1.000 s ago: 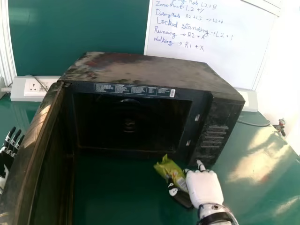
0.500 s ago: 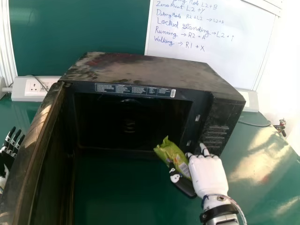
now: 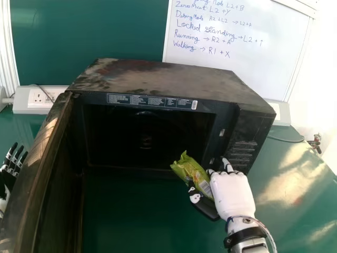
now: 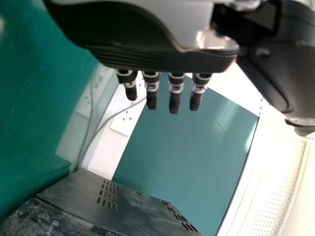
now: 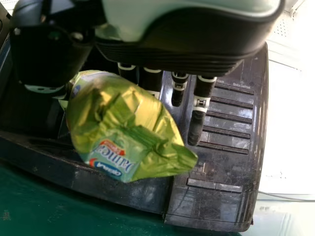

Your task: Put biscuit inside oven

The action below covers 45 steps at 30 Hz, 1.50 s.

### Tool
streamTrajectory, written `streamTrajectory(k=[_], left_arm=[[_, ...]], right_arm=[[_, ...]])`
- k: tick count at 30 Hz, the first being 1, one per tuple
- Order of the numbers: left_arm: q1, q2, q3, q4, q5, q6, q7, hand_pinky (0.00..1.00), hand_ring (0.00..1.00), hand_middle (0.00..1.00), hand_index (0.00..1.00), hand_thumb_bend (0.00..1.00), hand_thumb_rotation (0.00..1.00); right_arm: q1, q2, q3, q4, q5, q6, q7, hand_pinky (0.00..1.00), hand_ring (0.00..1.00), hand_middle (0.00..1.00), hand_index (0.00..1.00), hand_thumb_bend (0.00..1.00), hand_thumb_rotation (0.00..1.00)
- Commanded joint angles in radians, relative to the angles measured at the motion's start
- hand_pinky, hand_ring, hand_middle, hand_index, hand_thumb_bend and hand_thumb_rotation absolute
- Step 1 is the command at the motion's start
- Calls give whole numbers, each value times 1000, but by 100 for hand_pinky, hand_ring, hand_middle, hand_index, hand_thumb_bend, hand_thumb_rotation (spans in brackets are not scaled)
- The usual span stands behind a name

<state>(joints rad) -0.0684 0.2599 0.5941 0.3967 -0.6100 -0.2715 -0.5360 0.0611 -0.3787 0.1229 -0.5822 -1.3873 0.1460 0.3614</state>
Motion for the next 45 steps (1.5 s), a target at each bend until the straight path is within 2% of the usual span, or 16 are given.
streamTrajectory(k=[1,19,29,35,43,45], left_arm=[[15,-33,-11,18,-1,-8,0,75,76,81,90,13,0],[11,-29,-7,29,-4,-5,2,70,74,80,89,14,0],[10,-29,-5,35,-7,-8,-3,70,74,80,89,13,0],[12,-30,-4,33,-11,-9,-10,72,75,80,90,13,0],[17,-34,-5,22,-12,-3,-6,75,75,80,90,13,0],[16,-36,-3,23,-15,-4,-9,72,74,80,90,13,0]], right_arm=[[-17,8,-8,-6,3,5,0,61,55,49,49,53,0],[-71,20,23,10,4,-19,-1,60,54,48,51,53,0],[-110,34,53,29,-10,-29,-18,59,54,48,50,53,0],[-146,45,72,33,-4,-27,11,60,54,47,51,53,0],[-204,37,98,72,-27,-46,-15,57,54,47,51,53,0],[-213,40,102,78,-20,-48,-17,55,52,46,52,53,0]])
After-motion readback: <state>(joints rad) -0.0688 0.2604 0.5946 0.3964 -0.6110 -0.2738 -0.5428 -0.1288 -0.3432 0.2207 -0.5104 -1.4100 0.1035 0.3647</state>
